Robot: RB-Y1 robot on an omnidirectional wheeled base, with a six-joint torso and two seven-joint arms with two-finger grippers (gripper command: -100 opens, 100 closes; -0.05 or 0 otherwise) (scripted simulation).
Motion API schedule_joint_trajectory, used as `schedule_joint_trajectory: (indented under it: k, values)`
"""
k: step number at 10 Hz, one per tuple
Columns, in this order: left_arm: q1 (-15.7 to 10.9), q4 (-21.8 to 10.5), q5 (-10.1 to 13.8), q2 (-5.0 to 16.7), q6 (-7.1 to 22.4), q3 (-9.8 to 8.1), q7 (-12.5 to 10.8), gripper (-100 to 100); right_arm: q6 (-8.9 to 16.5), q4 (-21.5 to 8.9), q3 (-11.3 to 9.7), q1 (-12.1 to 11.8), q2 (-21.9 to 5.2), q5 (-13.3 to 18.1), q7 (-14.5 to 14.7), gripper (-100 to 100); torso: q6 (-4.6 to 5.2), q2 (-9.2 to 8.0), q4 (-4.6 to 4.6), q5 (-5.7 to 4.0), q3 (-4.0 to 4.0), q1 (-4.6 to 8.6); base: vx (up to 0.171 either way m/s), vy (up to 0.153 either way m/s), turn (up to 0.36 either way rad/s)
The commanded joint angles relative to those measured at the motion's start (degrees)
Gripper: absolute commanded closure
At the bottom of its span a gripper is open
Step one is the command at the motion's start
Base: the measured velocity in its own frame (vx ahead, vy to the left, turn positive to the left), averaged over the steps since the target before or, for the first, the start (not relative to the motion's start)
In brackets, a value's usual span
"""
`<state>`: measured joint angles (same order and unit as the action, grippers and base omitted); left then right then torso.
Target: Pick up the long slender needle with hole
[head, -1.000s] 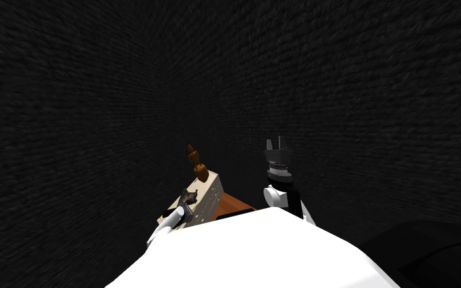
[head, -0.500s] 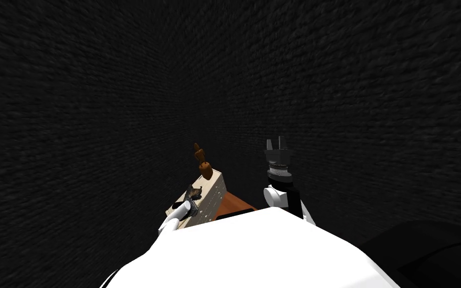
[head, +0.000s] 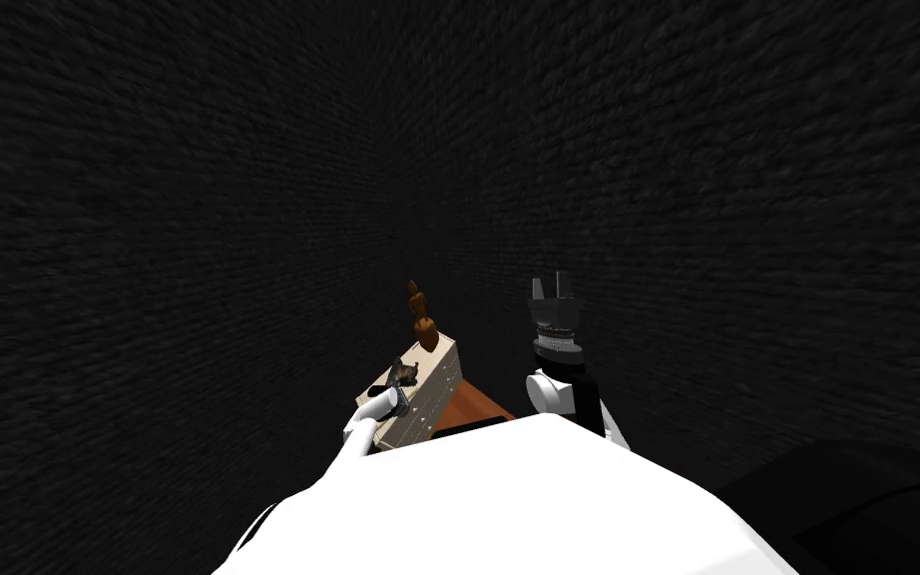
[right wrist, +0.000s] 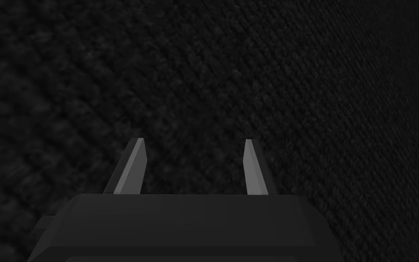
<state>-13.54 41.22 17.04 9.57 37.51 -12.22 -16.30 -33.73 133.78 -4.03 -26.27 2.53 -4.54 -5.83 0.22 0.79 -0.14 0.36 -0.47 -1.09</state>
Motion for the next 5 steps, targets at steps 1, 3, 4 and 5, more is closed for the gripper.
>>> schedule_joint_trajectory:
  k: [1, 3, 4, 5]
  values:
    - [-1.74, 0.26, -2.86, -1.52, 0.55, 1.86, -2.52, 100, 0.0, 0.0, 0.0, 0.0, 0.0, 0.0, 0.0, 0, 0.0, 0.0, 0.0, 0.0, 0.0, 0.0, -0.001, 0.046, 0.165]
    - [-2.88, 0.87, -5.22, -2.79, 1.17, 3.43, -4.46, 100, 0.0, 0.0, 0.0, 0.0, 0.0, 0.0, 0.0, 0, -0.01, -0.01, 0.0, -0.02, 0.0, 0.06, 0.002, 0.036, 0.17]
    - [-2.33, 0.57, -4.15, -2.15, 0.78, 2.63, -3.26, 100, 0.0, 0.0, 0.0, -0.01, 0.0, 0.0, 0.0, 0, -0.04, 0.0, 0.01, -0.04, 0.01, 0.05, 0.005, 0.016, 0.048]
    - [-2.4, 0.73, -4.37, -2.25, 0.97, 2.78, -3.63, 0, 0.0, 0.0, 0.0, 0.0, 0.0, 0.0, 0.0, 0, -0.01, -0.02, 0.0, -0.03, 0.01, 0.1, 0.0, 0.0, 0.0]
